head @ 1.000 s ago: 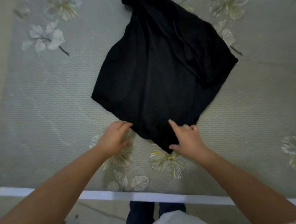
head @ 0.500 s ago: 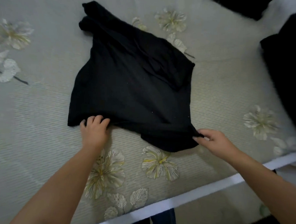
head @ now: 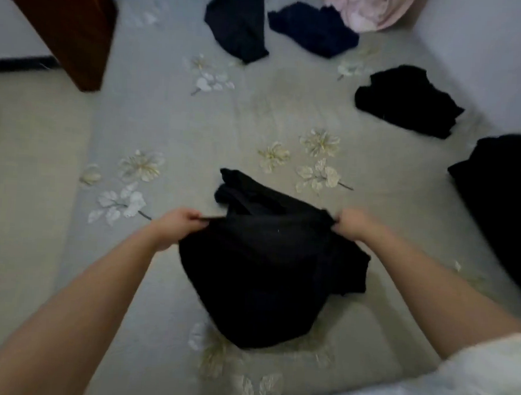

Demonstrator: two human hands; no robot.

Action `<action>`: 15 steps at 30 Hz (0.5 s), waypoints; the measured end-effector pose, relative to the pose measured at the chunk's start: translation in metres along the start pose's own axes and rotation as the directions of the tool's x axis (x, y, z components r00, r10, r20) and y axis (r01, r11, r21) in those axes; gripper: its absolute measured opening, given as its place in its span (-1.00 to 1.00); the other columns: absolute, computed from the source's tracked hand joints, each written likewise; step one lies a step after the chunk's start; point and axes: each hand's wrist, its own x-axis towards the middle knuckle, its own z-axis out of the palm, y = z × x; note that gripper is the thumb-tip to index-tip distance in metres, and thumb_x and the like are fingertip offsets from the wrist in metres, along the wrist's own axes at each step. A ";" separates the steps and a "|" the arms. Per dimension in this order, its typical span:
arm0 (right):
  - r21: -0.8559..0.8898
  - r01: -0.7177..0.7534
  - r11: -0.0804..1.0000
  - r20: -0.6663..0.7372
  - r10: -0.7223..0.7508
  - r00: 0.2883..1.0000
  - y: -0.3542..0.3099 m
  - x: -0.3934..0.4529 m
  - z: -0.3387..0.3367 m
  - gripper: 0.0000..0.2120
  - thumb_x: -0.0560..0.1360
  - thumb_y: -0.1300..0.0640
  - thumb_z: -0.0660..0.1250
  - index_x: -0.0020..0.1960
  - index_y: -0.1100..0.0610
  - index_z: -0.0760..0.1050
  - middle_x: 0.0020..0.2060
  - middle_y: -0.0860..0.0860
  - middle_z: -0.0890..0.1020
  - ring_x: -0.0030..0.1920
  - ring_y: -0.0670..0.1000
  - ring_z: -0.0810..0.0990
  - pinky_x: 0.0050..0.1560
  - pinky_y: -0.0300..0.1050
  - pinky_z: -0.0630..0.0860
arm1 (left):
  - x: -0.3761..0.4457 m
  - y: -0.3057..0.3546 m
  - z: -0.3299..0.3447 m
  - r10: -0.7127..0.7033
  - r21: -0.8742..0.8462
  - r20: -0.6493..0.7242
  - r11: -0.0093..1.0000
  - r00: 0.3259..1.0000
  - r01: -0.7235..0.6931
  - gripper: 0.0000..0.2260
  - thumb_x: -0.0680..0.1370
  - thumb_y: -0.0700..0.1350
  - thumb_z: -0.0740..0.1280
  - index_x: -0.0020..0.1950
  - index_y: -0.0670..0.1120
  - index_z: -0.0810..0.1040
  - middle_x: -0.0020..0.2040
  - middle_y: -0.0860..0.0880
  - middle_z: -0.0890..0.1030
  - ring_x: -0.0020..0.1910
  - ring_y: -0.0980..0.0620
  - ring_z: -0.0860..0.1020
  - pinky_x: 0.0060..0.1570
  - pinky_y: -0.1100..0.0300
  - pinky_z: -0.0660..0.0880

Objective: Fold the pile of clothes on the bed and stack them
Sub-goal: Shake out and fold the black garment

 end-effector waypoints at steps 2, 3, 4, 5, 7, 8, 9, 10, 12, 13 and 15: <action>0.230 -0.053 0.972 -0.314 0.125 0.941 -0.033 0.004 -0.071 -0.68 0.56 0.16 0.15 0.26 0.21 0.46 0.24 0.20 0.49 0.25 0.18 0.45 0.19 -0.06 0.39 | -0.004 0.074 -0.041 0.003 -0.306 -0.219 0.949 0.976 -0.072 -0.76 0.57 -0.31 0.18 -0.28 -0.12 0.45 -0.42 -0.06 0.47 -0.50 0.10 0.45 -0.51 0.32 0.34; 0.297 -0.021 0.955 -0.423 0.151 0.893 -0.045 0.003 -0.110 -0.68 0.56 0.14 0.14 0.27 0.17 0.46 0.25 0.19 0.48 0.26 0.19 0.44 0.21 -0.05 0.37 | -0.009 0.111 -0.061 0.008 -0.381 -0.306 0.915 0.952 -0.130 -0.73 0.56 -0.33 0.17 -0.30 -0.10 0.43 -0.44 -0.05 0.48 -0.49 0.10 0.45 -0.53 0.34 0.36; 0.320 0.027 0.947 -0.523 0.153 0.839 -0.055 -0.004 -0.151 -0.69 0.56 0.12 0.14 0.25 0.15 0.47 0.24 0.18 0.49 0.26 0.19 0.43 0.21 -0.04 0.36 | -0.017 0.147 -0.082 0.008 -0.433 -0.396 0.880 0.918 -0.195 -0.72 0.55 -0.36 0.17 -0.32 -0.10 0.41 -0.44 -0.05 0.47 -0.46 0.09 0.43 -0.56 0.35 0.36; 0.331 0.091 0.939 -0.610 0.140 0.780 -0.061 -0.011 -0.192 -0.71 0.56 0.11 0.14 0.22 0.14 0.49 0.21 0.18 0.50 0.24 0.19 0.43 0.19 -0.04 0.35 | -0.028 0.180 -0.105 0.010 -0.471 -0.482 0.840 0.876 -0.268 -0.72 0.54 -0.38 0.17 -0.33 -0.12 0.40 -0.44 -0.06 0.44 -0.44 0.07 0.40 -0.59 0.38 0.34; 0.346 0.229 0.910 -0.744 0.117 0.658 -0.068 -0.037 -0.269 -0.72 0.56 0.10 0.15 0.18 0.16 0.52 0.17 0.21 0.53 0.22 0.21 0.43 0.15 -0.01 0.36 | -0.055 0.234 -0.153 0.053 -0.430 -0.648 0.797 0.759 -0.424 -0.82 0.53 -0.38 0.20 -0.21 -0.17 0.48 -0.49 -0.04 0.45 -0.43 0.06 0.36 -0.64 0.43 0.30; 0.336 0.294 0.895 -0.797 0.104 0.595 -0.069 -0.051 -0.301 -0.72 0.56 0.11 0.15 0.15 0.19 0.53 0.15 0.24 0.54 0.20 0.23 0.45 0.11 0.00 0.38 | -0.073 0.255 -0.174 0.103 -0.359 -0.715 0.795 0.692 -0.489 -0.87 0.53 -0.35 0.23 -0.10 -0.16 0.53 -0.46 -0.02 0.47 -0.44 0.07 0.37 -0.64 0.45 0.31; 0.311 0.350 0.884 -0.840 0.084 0.536 -0.069 -0.064 -0.329 -0.72 0.55 0.12 0.17 0.12 0.22 0.55 0.12 0.27 0.55 0.17 0.25 0.47 0.07 0.00 0.40 | -0.090 0.272 -0.193 0.161 -0.280 -0.765 0.788 0.624 -0.548 -0.86 0.53 -0.32 0.25 0.00 -0.15 0.55 -0.41 -0.02 0.49 -0.44 0.08 0.38 -0.62 0.46 0.31; 0.279 0.398 0.874 -0.879 0.066 0.472 -0.071 -0.077 -0.351 -0.73 0.54 0.12 0.20 0.09 0.24 0.56 0.08 0.28 0.57 0.15 0.25 0.49 0.04 0.00 0.41 | -0.106 0.286 -0.211 0.224 -0.204 -0.797 0.775 0.561 -0.598 -0.84 0.53 -0.30 0.27 0.06 -0.16 0.56 -0.35 -0.03 0.51 -0.44 0.10 0.40 -0.59 0.47 0.33; 0.220 0.455 0.863 -0.931 0.047 0.362 -0.074 -0.099 -0.384 -0.76 0.51 0.10 0.25 0.03 0.23 0.59 0.01 0.26 0.60 0.12 0.25 0.50 -0.01 -0.01 0.41 | -0.135 0.309 -0.234 0.340 -0.045 -0.833 0.745 0.437 -0.666 -0.83 0.52 -0.28 0.30 0.08 -0.22 0.59 -0.22 -0.09 0.59 -0.40 0.11 0.48 -0.47 0.46 0.42; 0.193 0.463 0.865 -0.948 0.043 0.315 -0.076 -0.109 -0.394 -0.76 0.50 0.08 0.27 -0.01 0.22 0.60 -0.02 0.24 0.60 0.10 0.24 0.50 -0.03 -0.03 0.40 | -0.148 0.318 -0.242 0.389 0.038 -0.843 0.732 0.371 -0.680 -0.83 0.51 -0.26 0.31 0.07 -0.23 0.60 -0.16 -0.12 0.61 -0.34 0.08 0.53 -0.35 0.41 0.48; 0.128 0.478 0.869 -0.971 0.012 0.239 -0.080 -0.123 -0.403 -0.76 0.47 0.06 0.30 -0.05 0.22 0.61 -0.07 0.19 0.60 0.09 0.22 0.49 -0.05 -0.04 0.39 | -0.167 0.327 -0.249 0.459 0.219 -0.858 0.733 0.231 -0.645 -0.84 0.51 -0.21 0.32 0.04 -0.22 0.62 -0.10 -0.11 0.63 -0.15 -0.03 0.59 -0.08 0.24 0.50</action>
